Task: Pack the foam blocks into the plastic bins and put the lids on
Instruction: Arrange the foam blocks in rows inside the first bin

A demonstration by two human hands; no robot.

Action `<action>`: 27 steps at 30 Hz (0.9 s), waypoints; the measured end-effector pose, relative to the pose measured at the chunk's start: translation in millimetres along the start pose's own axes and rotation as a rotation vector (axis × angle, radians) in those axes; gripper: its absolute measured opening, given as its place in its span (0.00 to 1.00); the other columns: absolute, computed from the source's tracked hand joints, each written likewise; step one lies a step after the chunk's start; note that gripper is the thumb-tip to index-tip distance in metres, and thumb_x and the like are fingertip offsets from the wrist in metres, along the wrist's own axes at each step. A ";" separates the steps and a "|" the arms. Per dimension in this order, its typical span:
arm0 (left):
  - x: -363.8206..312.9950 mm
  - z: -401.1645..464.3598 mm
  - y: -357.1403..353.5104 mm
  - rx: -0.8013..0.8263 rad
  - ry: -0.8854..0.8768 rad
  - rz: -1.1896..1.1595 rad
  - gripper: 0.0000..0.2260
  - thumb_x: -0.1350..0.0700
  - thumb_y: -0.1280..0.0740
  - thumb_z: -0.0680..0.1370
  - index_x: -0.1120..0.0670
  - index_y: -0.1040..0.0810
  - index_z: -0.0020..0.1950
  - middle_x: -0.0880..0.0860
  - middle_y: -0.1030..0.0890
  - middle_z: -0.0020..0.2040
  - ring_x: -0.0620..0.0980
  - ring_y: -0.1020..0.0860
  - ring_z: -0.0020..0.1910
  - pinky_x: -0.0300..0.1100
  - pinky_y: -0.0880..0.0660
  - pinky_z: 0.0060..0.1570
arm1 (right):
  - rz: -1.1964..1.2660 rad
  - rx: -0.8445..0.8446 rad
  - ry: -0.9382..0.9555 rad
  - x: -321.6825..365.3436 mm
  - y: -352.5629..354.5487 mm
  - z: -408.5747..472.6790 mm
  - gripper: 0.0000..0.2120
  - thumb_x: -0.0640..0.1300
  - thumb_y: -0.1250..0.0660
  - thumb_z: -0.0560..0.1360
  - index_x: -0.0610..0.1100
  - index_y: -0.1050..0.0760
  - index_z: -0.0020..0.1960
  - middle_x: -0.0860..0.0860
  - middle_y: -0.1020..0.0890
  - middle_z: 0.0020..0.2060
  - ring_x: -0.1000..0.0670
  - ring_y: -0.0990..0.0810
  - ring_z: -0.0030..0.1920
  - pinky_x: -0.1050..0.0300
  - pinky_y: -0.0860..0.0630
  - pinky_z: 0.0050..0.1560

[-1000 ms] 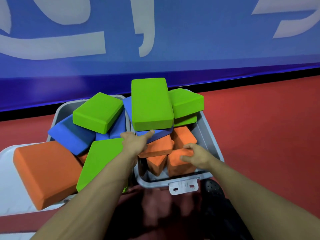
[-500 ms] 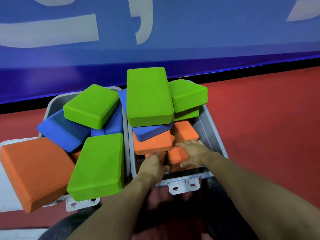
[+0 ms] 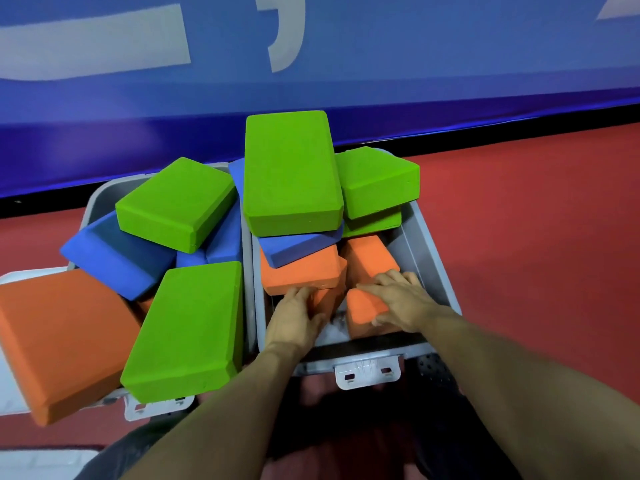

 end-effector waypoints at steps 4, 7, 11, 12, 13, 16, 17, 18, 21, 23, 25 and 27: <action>4.2 3.7 3.5 -0.073 0.116 0.127 0.15 0.48 0.27 0.74 0.50 0.21 0.59 0.51 0.18 0.56 0.56 0.20 0.55 0.50 0.22 0.53 | -0.129 0.033 -0.020 -16.0 -0.3 -1.0 0.41 0.59 0.27 0.72 0.60 0.43 0.80 0.57 0.32 0.70 0.52 0.39 0.70 0.50 0.46 0.72; -1.3 1.0 5.9 -0.105 0.108 0.230 0.15 0.47 0.28 0.76 0.53 0.23 0.59 0.53 0.20 0.57 0.57 0.21 0.57 0.49 0.26 0.50 | -0.085 0.020 -0.029 -9.6 -4.3 2.0 0.42 0.60 0.26 0.71 0.60 0.43 0.80 0.56 0.33 0.71 0.50 0.39 0.70 0.51 0.43 0.72; -2.9 -6.2 -1.6 -0.136 0.028 0.383 0.16 0.45 0.31 0.78 0.55 0.25 0.59 0.54 0.28 0.60 0.56 0.25 0.58 0.50 0.27 0.50 | -0.008 0.016 -0.096 -17.2 -12.7 4.9 0.40 0.64 0.27 0.70 0.63 0.40 0.78 0.55 0.37 0.66 0.50 0.40 0.68 0.52 0.42 0.70; 0.6 -5.8 -4.2 -0.142 0.007 0.387 0.16 0.45 0.31 0.79 0.55 0.25 0.59 0.53 0.29 0.60 0.56 0.25 0.58 0.50 0.26 0.51 | 0.028 0.004 -0.110 -17.6 -12.4 5.9 0.39 0.65 0.27 0.69 0.63 0.38 0.77 0.56 0.36 0.65 0.50 0.40 0.67 0.52 0.42 0.70; 3.8 -4.4 -5.1 -0.151 -0.016 0.380 0.16 0.46 0.31 0.78 0.55 0.25 0.59 0.53 0.29 0.59 0.56 0.26 0.58 0.50 0.26 0.51 | 0.085 -0.021 -0.116 -16.0 -8.7 6.1 0.38 0.66 0.27 0.69 0.63 0.36 0.76 0.56 0.36 0.64 0.51 0.40 0.67 0.52 0.42 0.70; 11.9 1.0 -3.3 -0.181 -0.090 0.397 0.16 0.47 0.29 0.76 0.55 0.24 0.57 0.54 0.28 0.57 0.57 0.26 0.56 0.52 0.25 0.50 | 0.496 -0.112 -0.148 -7.6 4.4 17.9 0.33 0.64 0.26 0.71 0.59 0.30 0.73 0.55 0.27 0.62 0.56 0.31 0.62 0.58 0.36 0.69; 12.7 1.1 -2.8 -0.180 -0.102 0.405 0.16 0.46 0.28 0.76 0.55 0.24 0.56 0.54 0.28 0.57 0.57 0.26 0.56 0.52 0.25 0.50 | 0.701 -0.095 -0.162 -0.8 6.1 22.9 0.31 0.61 0.26 0.72 0.56 0.28 0.71 0.53 0.23 0.60 0.58 0.26 0.59 0.59 0.32 0.68; 12.4 0.3 -2.2 -0.178 -0.100 0.400 0.17 0.46 0.28 0.75 0.55 0.24 0.56 0.53 0.28 0.57 0.56 0.26 0.56 0.52 0.25 0.51 | 0.874 -0.060 -0.170 6.5 6.2 28.4 0.28 0.60 0.27 0.73 0.54 0.28 0.70 0.51 0.19 0.58 0.57 0.22 0.57 0.58 0.28 0.67; 8.2 -1.8 -4.8 -0.146 -0.038 0.340 0.19 0.43 0.30 0.77 0.53 0.27 0.60 0.52 0.30 0.60 0.54 0.27 0.59 0.50 0.26 0.52 | 1.085 0.078 -0.206 30.2 8.7 37.5 0.25 0.62 0.36 0.79 0.51 0.30 0.71 0.45 0.18 0.59 0.51 0.18 0.57 0.55 0.24 0.57; 5.9 -1.1 -7.4 -0.132 -0.002 0.289 0.21 0.42 0.30 0.77 0.52 0.29 0.62 0.52 0.32 0.61 0.55 0.26 0.59 0.50 0.24 0.51 | 1.136 0.091 -0.235 34.6 11.2 39.5 0.26 0.64 0.38 0.79 0.52 0.30 0.71 0.44 0.19 0.60 0.48 0.18 0.58 0.53 0.25 0.59; 4.3 0.1 -10.3 -0.110 0.029 0.265 0.22 0.42 0.30 0.77 0.52 0.30 0.64 0.53 0.33 0.61 0.56 0.24 0.58 0.51 0.23 0.47 | 1.185 0.083 -0.251 33.7 11.6 39.2 0.24 0.64 0.38 0.79 0.53 0.30 0.71 0.43 0.20 0.61 0.47 0.18 0.59 0.49 0.26 0.65; 3.1 1.5 -11.8 -0.102 0.053 0.262 0.22 0.42 0.30 0.77 0.52 0.31 0.64 0.53 0.33 0.62 0.57 0.24 0.57 0.51 0.23 0.45 | 1.239 0.088 -0.254 33.5 11.7 38.7 0.22 0.63 0.38 0.79 0.55 0.30 0.69 0.42 0.21 0.63 0.47 0.18 0.59 0.45 0.28 0.69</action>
Point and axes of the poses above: each hand's wrist, its own z-axis towards the middle knuckle, its own y-axis out of the back of the hand, x = y × z, the point moved 6 cm from there along z, towards the middle knuckle
